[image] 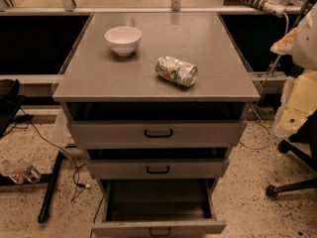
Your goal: Close bottom drawer
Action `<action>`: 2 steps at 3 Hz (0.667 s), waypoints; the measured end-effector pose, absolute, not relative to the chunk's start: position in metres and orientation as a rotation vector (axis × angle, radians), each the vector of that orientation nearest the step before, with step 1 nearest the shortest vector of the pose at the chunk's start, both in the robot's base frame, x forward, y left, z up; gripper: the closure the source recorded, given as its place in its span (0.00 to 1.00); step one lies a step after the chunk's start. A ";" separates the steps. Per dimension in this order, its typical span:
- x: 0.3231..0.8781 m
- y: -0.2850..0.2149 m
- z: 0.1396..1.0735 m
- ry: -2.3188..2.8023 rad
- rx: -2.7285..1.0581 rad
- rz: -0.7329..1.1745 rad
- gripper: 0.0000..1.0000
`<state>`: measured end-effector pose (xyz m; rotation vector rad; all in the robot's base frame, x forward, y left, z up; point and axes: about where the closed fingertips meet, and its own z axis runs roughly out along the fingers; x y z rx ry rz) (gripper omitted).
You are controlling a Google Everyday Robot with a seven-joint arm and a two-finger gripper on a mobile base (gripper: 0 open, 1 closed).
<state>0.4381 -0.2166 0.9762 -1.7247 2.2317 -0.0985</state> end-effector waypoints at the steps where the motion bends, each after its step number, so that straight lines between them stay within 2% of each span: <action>1: 0.438 -0.216 0.977 2.225 -1.723 -0.106 0.00; 2: 0.430 -0.213 0.954 2.198 -1.749 -0.101 0.00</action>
Offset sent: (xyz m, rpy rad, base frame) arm -0.0233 0.0078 -0.0712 0.0035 -0.0013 0.0793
